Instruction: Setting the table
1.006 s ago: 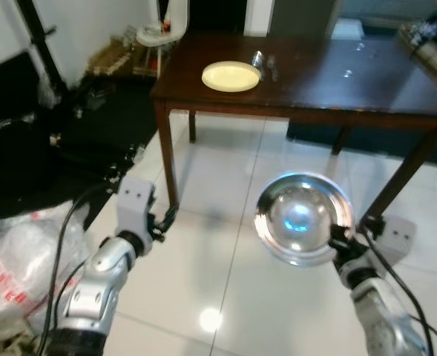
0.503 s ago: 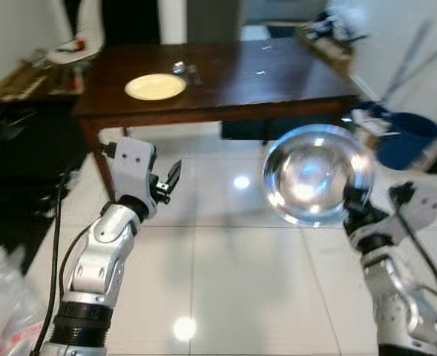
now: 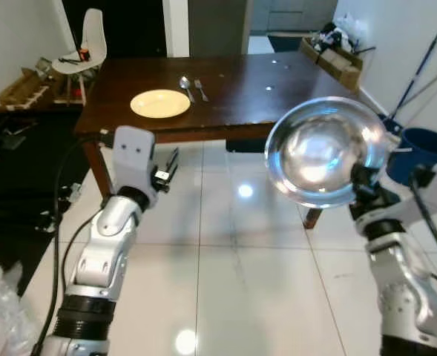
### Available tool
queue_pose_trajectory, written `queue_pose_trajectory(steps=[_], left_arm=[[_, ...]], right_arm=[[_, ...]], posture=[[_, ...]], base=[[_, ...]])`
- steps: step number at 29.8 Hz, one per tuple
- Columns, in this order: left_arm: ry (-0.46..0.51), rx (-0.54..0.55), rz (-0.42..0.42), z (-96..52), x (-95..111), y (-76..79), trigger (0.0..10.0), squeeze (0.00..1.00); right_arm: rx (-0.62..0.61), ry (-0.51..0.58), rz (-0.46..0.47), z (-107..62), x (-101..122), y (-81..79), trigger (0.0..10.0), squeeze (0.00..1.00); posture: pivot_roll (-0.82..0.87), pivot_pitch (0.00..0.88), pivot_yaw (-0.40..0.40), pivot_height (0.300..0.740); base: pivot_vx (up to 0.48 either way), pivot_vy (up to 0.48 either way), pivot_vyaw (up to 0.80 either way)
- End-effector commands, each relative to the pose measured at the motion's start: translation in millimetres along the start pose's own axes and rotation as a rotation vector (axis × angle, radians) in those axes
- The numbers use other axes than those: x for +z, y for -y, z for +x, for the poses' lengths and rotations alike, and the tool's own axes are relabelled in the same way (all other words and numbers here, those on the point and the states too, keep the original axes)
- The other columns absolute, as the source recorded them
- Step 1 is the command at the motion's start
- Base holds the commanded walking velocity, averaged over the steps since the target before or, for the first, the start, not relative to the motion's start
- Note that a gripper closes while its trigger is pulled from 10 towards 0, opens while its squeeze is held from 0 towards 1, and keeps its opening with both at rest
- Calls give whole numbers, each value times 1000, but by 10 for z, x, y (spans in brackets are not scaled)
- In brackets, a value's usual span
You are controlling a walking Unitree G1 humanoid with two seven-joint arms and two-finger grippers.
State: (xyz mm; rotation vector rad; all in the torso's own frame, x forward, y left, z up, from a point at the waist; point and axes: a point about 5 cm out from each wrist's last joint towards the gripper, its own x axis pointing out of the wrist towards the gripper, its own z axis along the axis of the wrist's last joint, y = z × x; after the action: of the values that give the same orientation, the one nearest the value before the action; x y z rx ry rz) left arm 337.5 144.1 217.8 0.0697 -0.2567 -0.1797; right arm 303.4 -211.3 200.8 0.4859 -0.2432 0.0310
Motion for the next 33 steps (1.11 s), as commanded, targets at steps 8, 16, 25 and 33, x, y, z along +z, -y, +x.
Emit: queue_pose_trajectory(steps=[8,16,25,33], left_arm=[[14,-17,30,6,33,42,10000,0],[14,-29,51,-63,41,26,10000,0],[3,-23,63,-91,16,7,10000,0],[5,-22,61,-96,24,20,10000,0]], right_arm=[[141,9,182,-1,165,-167,10000,0],[153,-69,295,11,197,-105,10000,0],[135,-146,78,119,252,-46,10000,0],[200,-153,54,152,284,-163,10000,0]], posture=[[-95,19,85,740],[-91,23,91,740],[-89,25,85,740],[-87,24,84,740]], base=[[480,0,0],[480,0,0],[480,0,0],[480,0,0]])
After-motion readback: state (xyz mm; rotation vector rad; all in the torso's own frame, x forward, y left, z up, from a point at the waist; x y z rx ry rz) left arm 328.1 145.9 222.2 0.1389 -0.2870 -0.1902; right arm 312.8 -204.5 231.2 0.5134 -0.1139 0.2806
